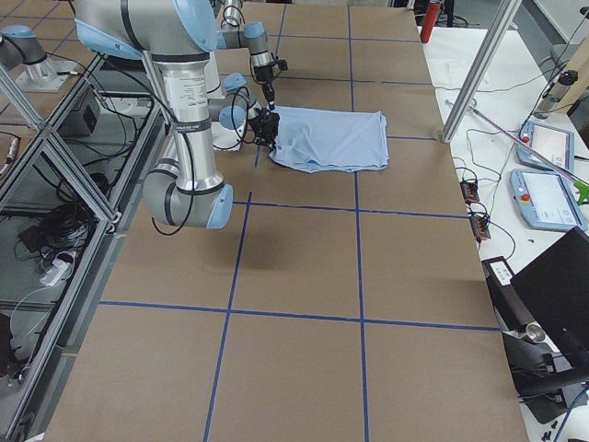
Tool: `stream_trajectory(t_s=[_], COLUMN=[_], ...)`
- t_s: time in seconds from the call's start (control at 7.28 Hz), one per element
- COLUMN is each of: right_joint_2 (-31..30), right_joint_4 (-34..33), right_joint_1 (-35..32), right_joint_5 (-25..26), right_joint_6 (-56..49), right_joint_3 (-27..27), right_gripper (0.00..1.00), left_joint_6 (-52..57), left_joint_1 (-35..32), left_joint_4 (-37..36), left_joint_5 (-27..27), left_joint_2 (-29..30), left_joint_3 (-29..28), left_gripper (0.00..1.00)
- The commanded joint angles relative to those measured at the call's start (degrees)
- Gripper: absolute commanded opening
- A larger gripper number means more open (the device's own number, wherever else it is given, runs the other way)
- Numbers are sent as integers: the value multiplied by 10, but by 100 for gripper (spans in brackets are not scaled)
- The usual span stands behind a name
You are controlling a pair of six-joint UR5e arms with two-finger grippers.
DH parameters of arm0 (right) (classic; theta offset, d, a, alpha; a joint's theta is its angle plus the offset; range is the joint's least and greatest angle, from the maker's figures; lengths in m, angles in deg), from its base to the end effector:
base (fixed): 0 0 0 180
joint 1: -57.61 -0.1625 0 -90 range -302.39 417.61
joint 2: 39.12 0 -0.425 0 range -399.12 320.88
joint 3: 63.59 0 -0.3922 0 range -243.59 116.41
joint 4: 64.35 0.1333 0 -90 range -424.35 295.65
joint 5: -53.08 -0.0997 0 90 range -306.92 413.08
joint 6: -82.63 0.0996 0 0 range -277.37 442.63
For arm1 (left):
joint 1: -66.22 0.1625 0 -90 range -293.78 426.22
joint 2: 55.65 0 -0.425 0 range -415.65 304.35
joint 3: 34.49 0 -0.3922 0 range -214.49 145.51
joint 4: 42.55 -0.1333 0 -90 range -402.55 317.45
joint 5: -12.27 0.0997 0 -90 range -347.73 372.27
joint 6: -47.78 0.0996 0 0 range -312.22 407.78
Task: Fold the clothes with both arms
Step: 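Grasp the shirt's near edge with both grippers, then lift the near edge with both grippers and fold it away from the robot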
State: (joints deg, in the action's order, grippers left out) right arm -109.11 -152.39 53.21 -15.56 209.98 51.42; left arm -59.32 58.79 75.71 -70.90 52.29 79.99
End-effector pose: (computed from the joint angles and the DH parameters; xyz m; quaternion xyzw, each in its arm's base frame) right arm -0.5438 -0.2119 0.2748 0.0519 -0.4238 0.3902 0.8158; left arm 0.5234 -0.2146 0.2409 -0.0002 0.5794 -0.2067 0.7884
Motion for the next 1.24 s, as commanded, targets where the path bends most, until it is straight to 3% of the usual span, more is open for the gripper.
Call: stream_trajectory(t_s=[0.0, 0.27, 0.41, 0.69, 1.1], right_joint_2=[-5, -1, 21, 44, 98], right_joint_4=[-52, -204, -269, -282, -248], right_joint_1=[0, 57, 70, 61, -38], right_joint_5=[3, 3, 3, 3, -4], right_joint_6=[1, 17, 33, 25, -31], right_joint_3=[90, 249, 280, 257, 148], right_gripper=[0, 0, 0, 0, 0], left_joint_6=[10, 10, 10, 20, 103], left_joint_1=[-1, 1, 1, -3, -77], left_joint_4=[-112, -217, -248, -255, -254], left_joint_5=[-22, -28, -46, -54, -57], left_joint_2=[-10, -4, -3, 1, 51], left_joint_3=[125, 224, 252, 233, 150], left_gripper=[0, 0, 0, 0, 0])
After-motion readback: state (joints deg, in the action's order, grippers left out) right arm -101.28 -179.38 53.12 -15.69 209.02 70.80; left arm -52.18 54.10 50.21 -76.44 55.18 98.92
